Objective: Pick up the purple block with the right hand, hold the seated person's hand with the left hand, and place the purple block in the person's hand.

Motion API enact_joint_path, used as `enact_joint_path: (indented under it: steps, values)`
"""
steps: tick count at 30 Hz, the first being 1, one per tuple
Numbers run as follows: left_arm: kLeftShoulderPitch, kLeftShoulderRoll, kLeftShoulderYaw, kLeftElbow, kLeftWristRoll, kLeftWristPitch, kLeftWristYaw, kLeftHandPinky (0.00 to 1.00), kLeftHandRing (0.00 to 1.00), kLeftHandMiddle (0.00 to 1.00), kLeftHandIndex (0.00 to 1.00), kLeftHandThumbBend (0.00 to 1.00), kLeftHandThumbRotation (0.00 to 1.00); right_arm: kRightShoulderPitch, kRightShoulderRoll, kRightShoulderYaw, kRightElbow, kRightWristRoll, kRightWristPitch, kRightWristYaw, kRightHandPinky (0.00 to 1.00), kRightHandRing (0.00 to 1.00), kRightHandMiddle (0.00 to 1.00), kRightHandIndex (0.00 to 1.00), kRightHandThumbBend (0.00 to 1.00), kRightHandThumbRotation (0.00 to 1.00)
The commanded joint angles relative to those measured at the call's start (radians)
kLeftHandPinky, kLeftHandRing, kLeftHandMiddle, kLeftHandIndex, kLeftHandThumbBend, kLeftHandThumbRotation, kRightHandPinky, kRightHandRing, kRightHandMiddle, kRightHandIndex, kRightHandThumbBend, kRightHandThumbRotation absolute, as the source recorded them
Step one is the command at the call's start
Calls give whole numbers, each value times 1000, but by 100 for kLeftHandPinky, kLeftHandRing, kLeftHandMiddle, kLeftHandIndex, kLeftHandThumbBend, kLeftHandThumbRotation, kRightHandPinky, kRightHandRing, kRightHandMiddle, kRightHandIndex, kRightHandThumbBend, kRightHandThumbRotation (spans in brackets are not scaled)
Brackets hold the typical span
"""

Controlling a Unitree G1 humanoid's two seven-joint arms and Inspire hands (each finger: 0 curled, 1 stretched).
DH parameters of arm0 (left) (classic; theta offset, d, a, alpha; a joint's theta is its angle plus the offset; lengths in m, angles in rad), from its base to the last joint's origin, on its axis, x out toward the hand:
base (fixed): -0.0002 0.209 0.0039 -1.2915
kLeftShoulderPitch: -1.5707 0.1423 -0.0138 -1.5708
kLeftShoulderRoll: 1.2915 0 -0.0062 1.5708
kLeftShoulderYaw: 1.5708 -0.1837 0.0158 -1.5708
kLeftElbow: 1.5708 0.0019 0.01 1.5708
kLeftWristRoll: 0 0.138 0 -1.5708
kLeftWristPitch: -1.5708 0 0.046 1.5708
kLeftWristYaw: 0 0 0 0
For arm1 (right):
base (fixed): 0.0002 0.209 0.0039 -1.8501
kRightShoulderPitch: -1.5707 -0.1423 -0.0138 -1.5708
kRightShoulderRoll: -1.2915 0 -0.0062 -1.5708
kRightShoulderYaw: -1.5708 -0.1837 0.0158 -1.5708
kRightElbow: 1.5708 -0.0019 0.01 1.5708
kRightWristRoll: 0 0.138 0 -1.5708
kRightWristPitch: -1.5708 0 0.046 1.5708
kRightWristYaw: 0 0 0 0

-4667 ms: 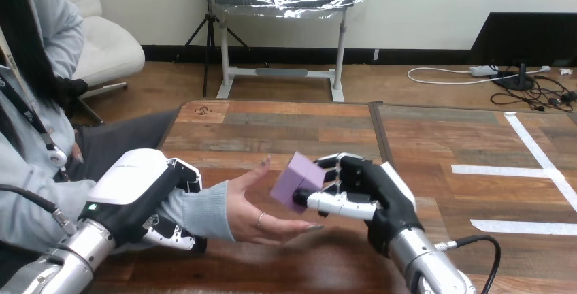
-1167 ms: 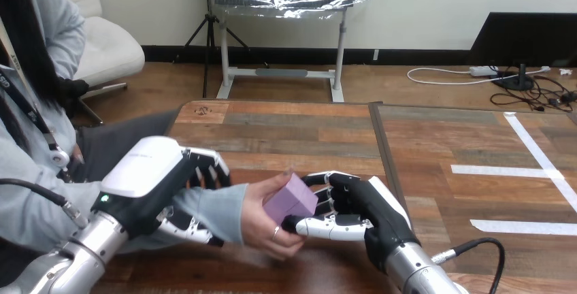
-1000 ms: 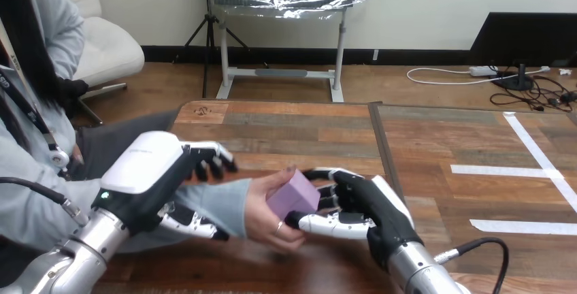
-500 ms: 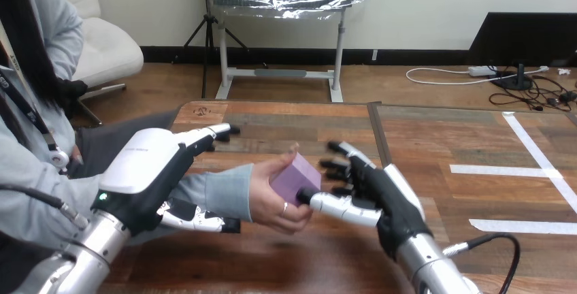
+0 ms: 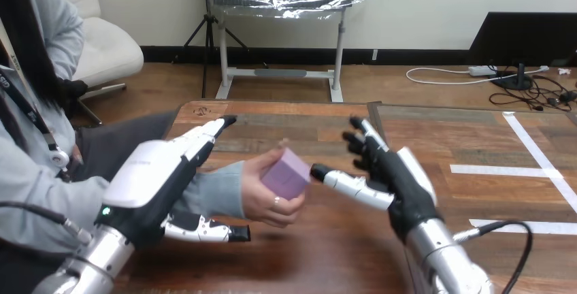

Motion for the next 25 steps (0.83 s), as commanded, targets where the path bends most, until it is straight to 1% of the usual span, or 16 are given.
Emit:
enact_joint_path:
  steps: [1, 2, 5, 8, 11, 14, 17, 20, 21, 23, 25]
  values:
    - [-11, -11, 34, -37, -13, -6, 38, 92, 99, 100, 100, 100, 55, -93, -23, -30, 19, -2, -61, -26, 96, 96, 94, 100, 98, 48]
    - [-9, -11, 34, -37, -13, -7, 40, 92, 99, 100, 100, 100, 56, -95, -25, -30, 22, -3, -66, -28, 96, 96, 94, 100, 98, 48]
    - [-2, -18, 35, -30, -3, -19, 74, 92, 100, 100, 100, 100, 57, -102, -42, -24, 33, -44, -88, -66, 95, 95, 93, 99, 99, 52]
    - [5, -18, 33, -30, -3, -29, 85, 93, 100, 100, 100, 100, 58, -108, -40, -36, 41, -12, -93, -44, 95, 95, 93, 100, 100, 53]
    - [10, -24, 34, -19, -7, -45, 107, 93, 100, 100, 100, 100, 59, -109, -48, -36, 35, -21, -94, -49, 95, 95, 94, 100, 100, 55]
    - [15, -31, 37, -8, -14, -78, 132, 93, 100, 100, 100, 100, 59, -108, -53, -37, 32, -29, -112, -55, 95, 95, 94, 100, 100, 56]
    - [22, -33, 38, -10, -4, -87, 156, 93, 100, 100, 100, 100, 60, -106, -63, -35, 31, -48, -135, -68, 92, 94, 93, 99, 100, 58]
    - [22, -48, 43, 13, -13, -130, 193, 92, 100, 100, 100, 100, 60, -101, -67, -37, 30, -45, -168, -69, 90, 94, 93, 99, 100, 60]
    - [25, -52, 45, 17, -18, -145, 200, 92, 100, 100, 100, 100, 60, -99, -67, -41, 33, -35, -194, -62, 90, 94, 93, 99, 100, 60]
    - [28, -54, 46, 21, -20, -161, 206, 92, 100, 100, 100, 100, 60, -98, -67, -44, 40, -22, -225, -53, 89, 94, 94, 99, 100, 59]
    - [27, -62, 49, 40, -33, -204, 217, 91, 100, 100, 100, 100, 60, -90, -72, -40, 33, -45, -260, -73, 88, 94, 94, 99, 100, 60]
